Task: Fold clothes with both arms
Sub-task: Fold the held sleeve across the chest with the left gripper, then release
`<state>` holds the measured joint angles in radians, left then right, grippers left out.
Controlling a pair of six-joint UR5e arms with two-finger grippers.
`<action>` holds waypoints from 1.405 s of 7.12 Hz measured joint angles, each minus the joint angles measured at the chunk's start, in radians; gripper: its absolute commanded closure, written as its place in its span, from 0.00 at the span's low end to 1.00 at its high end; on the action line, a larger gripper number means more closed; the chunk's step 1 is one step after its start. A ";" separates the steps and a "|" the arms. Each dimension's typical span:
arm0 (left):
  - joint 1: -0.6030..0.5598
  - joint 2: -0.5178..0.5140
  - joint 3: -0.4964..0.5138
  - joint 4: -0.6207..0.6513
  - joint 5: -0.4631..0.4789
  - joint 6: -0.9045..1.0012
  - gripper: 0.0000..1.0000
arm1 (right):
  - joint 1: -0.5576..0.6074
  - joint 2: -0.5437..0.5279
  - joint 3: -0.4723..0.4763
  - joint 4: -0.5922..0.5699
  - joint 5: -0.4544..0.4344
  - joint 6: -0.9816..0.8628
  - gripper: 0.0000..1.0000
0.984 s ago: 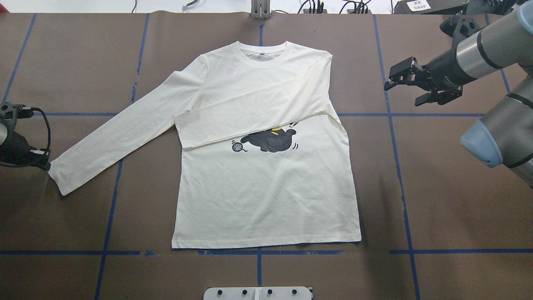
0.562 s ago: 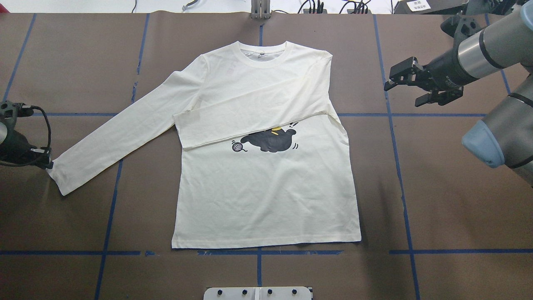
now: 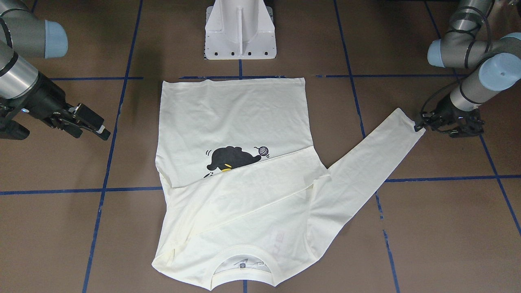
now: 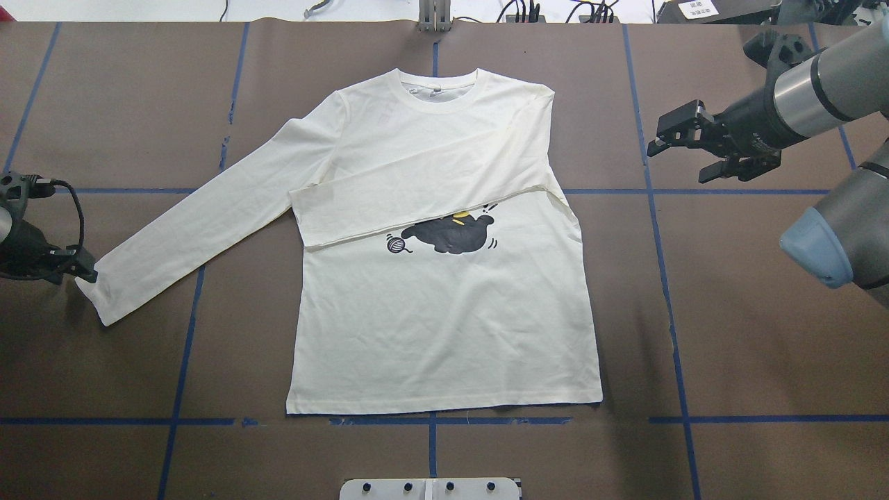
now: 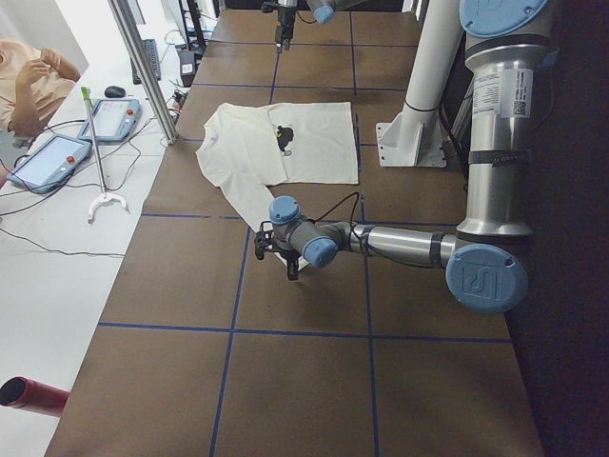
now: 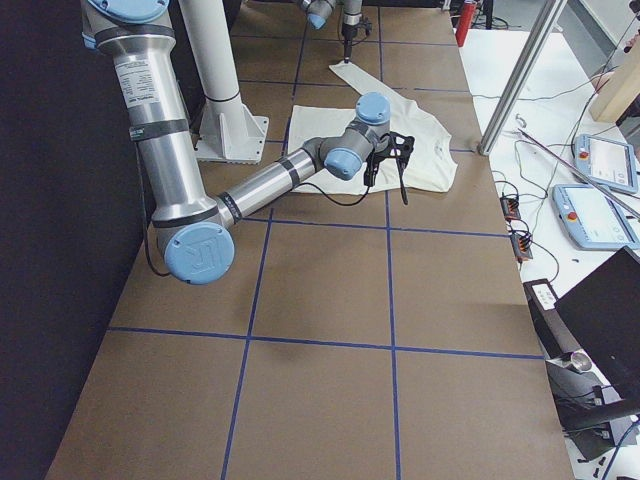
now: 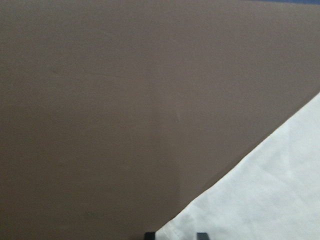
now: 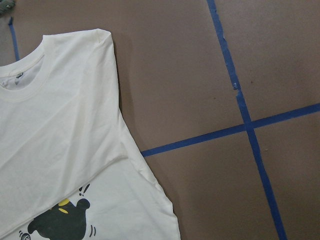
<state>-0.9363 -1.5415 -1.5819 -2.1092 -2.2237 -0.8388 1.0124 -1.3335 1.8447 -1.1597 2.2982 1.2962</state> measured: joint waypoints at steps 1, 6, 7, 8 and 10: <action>0.004 0.000 0.002 0.000 -0.001 0.001 0.46 | 0.000 -0.005 0.004 0.000 0.001 0.000 0.00; 0.019 -0.013 -0.019 0.000 -0.028 0.000 1.00 | 0.001 -0.016 0.013 0.000 0.008 0.000 0.00; 0.019 -0.024 -0.059 0.000 -0.062 -0.011 1.00 | 0.001 -0.023 0.017 0.000 0.009 0.000 0.00; 0.021 -0.064 -0.114 0.009 -0.093 -0.077 1.00 | 0.002 -0.028 0.020 0.000 0.010 0.000 0.00; 0.135 -0.328 -0.178 0.111 -0.096 -0.383 1.00 | 0.040 -0.040 0.016 -0.001 0.052 -0.017 0.00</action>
<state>-0.8011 -1.8700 -1.7594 -1.9981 -2.3192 -1.2215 1.0522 -1.3736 1.8607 -1.1609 2.3499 1.2791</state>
